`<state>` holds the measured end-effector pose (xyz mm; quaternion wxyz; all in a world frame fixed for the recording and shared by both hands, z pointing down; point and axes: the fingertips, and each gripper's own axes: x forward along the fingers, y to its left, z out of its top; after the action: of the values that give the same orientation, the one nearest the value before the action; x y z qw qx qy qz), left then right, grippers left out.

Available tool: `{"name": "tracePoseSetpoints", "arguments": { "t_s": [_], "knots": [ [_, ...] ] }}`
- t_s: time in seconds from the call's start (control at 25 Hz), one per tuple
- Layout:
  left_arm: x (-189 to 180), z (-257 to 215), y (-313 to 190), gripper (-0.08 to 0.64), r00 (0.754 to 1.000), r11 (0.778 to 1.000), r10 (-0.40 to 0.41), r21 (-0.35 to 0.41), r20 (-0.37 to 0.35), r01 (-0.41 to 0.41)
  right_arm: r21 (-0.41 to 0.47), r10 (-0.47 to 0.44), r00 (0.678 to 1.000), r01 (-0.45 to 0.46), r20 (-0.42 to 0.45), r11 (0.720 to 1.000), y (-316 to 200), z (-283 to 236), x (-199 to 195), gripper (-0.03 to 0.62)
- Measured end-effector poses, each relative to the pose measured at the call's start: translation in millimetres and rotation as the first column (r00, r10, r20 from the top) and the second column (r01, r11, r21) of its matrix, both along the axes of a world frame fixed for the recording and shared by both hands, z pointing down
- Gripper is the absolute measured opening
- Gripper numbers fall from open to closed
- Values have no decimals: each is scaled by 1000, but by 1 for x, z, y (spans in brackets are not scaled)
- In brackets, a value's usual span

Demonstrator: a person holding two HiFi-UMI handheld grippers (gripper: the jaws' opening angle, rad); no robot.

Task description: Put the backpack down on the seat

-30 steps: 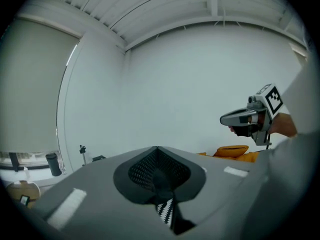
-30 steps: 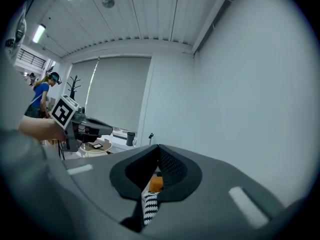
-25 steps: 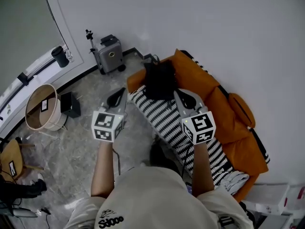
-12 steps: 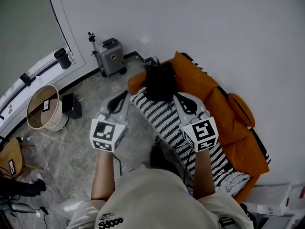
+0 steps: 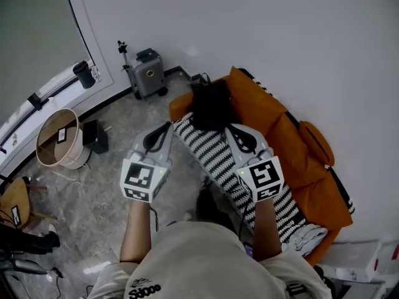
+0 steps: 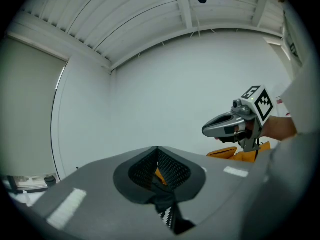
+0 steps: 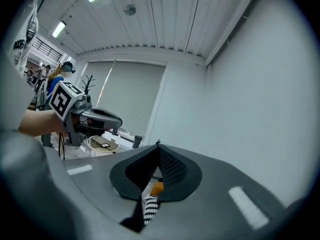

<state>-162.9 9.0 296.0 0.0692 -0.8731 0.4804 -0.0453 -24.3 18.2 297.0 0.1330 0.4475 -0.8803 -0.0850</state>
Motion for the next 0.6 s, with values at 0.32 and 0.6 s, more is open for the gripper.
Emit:
{"name": "tracePoseSetpoints", "arguments": {
  "t_s": [0.32, 0.6],
  "knots": [
    [4, 1, 1, 11, 999, 1000, 26, -8, -22, -26, -1, 2, 1000, -2, -5, 1000, -3, 1, 2, 2],
    [8, 4, 6, 9, 996, 997, 73, -35, -46, -75, -8, 0, 1000, 0, -2, 1000, -4, 3, 1, 2]
  ]
}}
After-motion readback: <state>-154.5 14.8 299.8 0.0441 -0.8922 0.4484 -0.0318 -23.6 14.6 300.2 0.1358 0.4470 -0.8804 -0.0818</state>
